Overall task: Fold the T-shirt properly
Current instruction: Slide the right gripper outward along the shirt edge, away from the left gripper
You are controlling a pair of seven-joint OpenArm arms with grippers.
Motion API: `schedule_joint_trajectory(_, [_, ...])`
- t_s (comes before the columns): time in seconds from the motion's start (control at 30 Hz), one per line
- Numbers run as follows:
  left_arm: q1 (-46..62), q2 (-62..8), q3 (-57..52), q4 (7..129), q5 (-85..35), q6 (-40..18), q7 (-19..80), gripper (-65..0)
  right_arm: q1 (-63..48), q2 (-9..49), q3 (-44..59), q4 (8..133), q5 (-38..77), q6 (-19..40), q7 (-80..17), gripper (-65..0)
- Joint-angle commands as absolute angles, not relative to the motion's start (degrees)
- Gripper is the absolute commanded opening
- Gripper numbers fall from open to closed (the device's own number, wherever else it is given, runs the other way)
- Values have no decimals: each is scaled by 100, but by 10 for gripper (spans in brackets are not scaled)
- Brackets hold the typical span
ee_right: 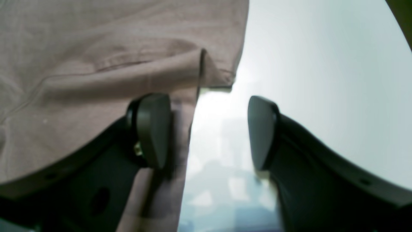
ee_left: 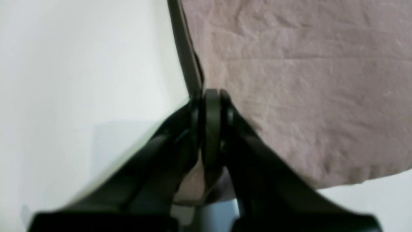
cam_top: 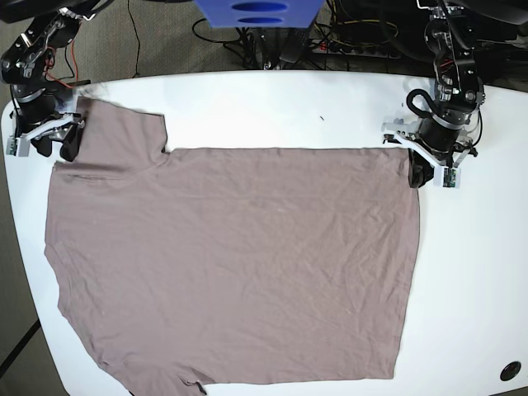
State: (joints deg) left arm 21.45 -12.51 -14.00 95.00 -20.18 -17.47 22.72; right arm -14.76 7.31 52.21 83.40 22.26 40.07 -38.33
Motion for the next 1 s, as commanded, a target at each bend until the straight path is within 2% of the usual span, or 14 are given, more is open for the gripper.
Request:
schedule_joint_trajectory(0.0, [2191,-1279,-1437,9523,-1943,-1716,2517,-650,-1562,642,5133,8380,2021,4000,-4239,-284])
schedule_joint_trajectory(0.3, [2206,-1266,-1460,9524,-1935,-1716,2543,-650,-1627,455,4964,8462,2029,4000,-4323,-282])
schedule_joint_trajectory(0.43, [2228,-1271,-1445,9523,-1944,-1711,2555,-648,-1623,449,5045,8389,2058,4000,-4327,-305])
schedule_joint_trajectory(0.5, [2239,-1273,-1441,9524,-1944,-1706,2553,-648,-1619,459,5060,8383,2049,4000,-4323,-336])
schedule_joint_trajectory(0.63, [2265,-1261,-1453,9529,-1945,-1704,2558,-648,-1626,482,5054,8371,2066,4000,-4360,-447])
schedule_joint_trajectory(0.7, [2268,-1264,-1465,9538,-1934,-1710,2553,-650,-1631,528,4999,8346,2150,4000,-4315,-575])
schedule_joint_trajectory(0.83, [2292,-1261,-1476,9534,-1942,-1711,2544,-650,-1622,546,4988,8315,2169,4000,-4292,-642])
schedule_joint_trajectory(0.97, [2349,-1277,-1494,9545,-1908,-1704,2539,-650,-1700,547,4971,8415,2186,4000,-4182,-650])
